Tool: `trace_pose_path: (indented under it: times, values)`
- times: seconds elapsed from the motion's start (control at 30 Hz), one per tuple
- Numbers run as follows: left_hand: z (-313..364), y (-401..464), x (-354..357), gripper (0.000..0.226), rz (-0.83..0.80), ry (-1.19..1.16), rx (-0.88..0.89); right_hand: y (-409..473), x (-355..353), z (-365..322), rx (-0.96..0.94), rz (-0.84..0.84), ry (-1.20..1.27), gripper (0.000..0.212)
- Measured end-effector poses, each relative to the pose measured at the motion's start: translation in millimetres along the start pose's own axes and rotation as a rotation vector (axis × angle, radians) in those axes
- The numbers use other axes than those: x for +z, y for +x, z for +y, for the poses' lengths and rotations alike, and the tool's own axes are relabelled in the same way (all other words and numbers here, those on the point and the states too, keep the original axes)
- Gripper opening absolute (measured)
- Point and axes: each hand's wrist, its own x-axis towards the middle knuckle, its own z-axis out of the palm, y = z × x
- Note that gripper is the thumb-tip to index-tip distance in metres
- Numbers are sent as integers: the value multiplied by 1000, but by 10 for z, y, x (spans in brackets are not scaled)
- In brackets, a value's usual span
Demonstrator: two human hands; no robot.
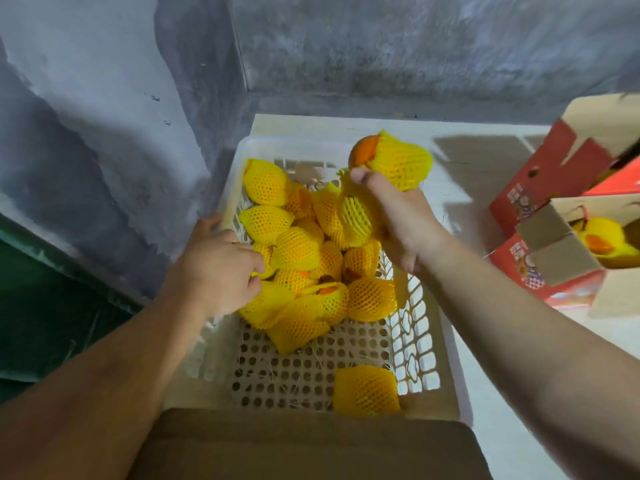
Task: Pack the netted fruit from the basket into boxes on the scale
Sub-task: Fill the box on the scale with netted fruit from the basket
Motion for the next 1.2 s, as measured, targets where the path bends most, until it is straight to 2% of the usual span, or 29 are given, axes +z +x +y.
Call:
trace_pose_path:
  times: [0.07, 0.13, 0.17, 0.27, 0.33, 0.43, 0.47, 0.5, 0.6, 0.63, 0.7, 0.73, 0.8, 0.87, 0.9, 0.97, 1.07, 1.13, 1.2]
  values:
    - [-11, 22, -46, 51, -73, -74, -57, -424, -16, -211, 117, -78, 242, 32]
    - [42, -18, -184, 36, -69, -261, -100, -889, -46, -437, 187, -144, 334, 28]
    - [110, -113, -314, 29, -58, -441, -132, -1136, -16, -557, 211, -167, 350, 26]
    - [351, -595, -836, 28, 120, -1270, -293, -1748, 124, -830, 228, -186, 373, 25]
    - [528, -1145, -1232, 31, 122, -1596, -244, -2126, 288, -941, 209, -140, 353, 31]
    - [1002, -1895, -1766, 65, -168, -1841, -91, -2648, 652, -1006, 234, -116, 419, 17]
    - [1163, -2134, -1828, 81, -173, -1910, -29, -2826, 789, -994, 234, -90, 440, 11]
    - [1312, -2341, -1837, 90, -92, -1917, -27, -2960, 924, -979, 229, -56, 422, 14]
    - [1484, -2865, -1704, 83, 183, -1847, -266, -3513, 1185, -719, 216, -79, 257, 33]
    - [1498, -3025, -1688, 84, 200, -1882, -329, -3658, 1243, -633, 226, -82, 231, 41]
    - [1418, -3294, -1656, 92, 167, -1842, -435, -3990, 1324, -519, 87, -98, 371, 53]
    - [1320, -3446, -1632, 90, 154, -1810, -428, -4153, 1316, -492, 1, -95, 453, 50]
    - [1106, -3657, -1568, 73, 184, -1732, -390, -4316, 1199, -429, -155, -10, 438, 30]
    - [958, -3780, -1527, 63, 260, -1672, -441, -4383, 1077, -412, -208, 145, 372, 24]
    - [938, -3801, -1534, 65, 299, -1663, -457, -4418, 1015, -409, -210, 205, 354, 25]
    - [976, -3753, -1566, 82, 257, -1630, -400, -4512, 965, -389, -244, 250, 303, 13]
    - [1084, -3588, -1687, 108, 34, -1391, -246, -4649, 1004, -327, -278, 237, 256, 16]
    - [1046, -3569, -1767, 99, 51, -1328, -202, -4712, 1078, -332, -282, 232, 230, 20]
    - [1014, -3617, -1798, 76, 113, -1477, -99, -4794, 1140, -344, -274, 219, 112, 23]
